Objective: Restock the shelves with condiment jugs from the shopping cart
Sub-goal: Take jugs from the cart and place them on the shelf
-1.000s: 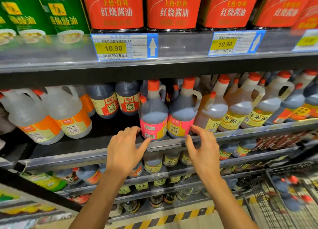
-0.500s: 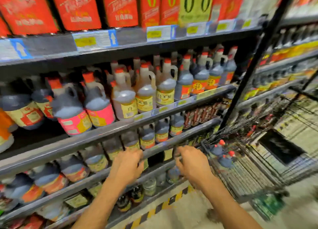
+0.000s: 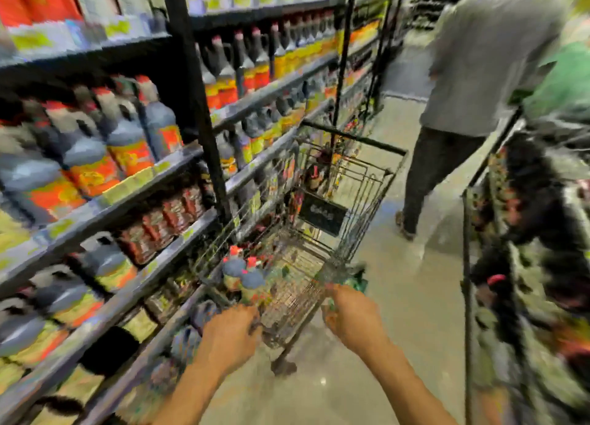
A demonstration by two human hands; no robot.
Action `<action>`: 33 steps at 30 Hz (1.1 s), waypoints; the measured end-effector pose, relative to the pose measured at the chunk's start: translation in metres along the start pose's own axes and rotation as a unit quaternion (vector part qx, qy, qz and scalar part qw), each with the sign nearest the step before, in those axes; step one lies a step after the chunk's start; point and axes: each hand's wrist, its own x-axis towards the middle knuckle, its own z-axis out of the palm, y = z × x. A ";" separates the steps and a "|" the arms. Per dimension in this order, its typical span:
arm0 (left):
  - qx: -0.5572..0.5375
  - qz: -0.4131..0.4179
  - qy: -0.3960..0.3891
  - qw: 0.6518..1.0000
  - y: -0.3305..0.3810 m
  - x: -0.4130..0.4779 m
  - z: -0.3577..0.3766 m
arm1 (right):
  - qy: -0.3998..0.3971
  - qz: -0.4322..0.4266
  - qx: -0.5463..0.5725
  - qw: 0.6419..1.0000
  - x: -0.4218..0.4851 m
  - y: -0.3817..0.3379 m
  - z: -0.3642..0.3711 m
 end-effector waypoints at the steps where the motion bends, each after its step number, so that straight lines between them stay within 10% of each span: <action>1: -0.001 0.016 -0.007 1.000 0.013 0.012 0.001 | 0.009 0.020 0.007 1.000 0.000 0.015 -0.003; 18: -0.036 0.096 -0.047 0.994 0.091 0.253 0.006 | 0.018 0.141 -0.022 0.990 0.137 0.134 -0.047; 33: -0.128 -0.198 0.008 0.972 0.000 0.299 0.030 | -0.139 -0.157 -0.101 0.973 0.357 0.107 0.026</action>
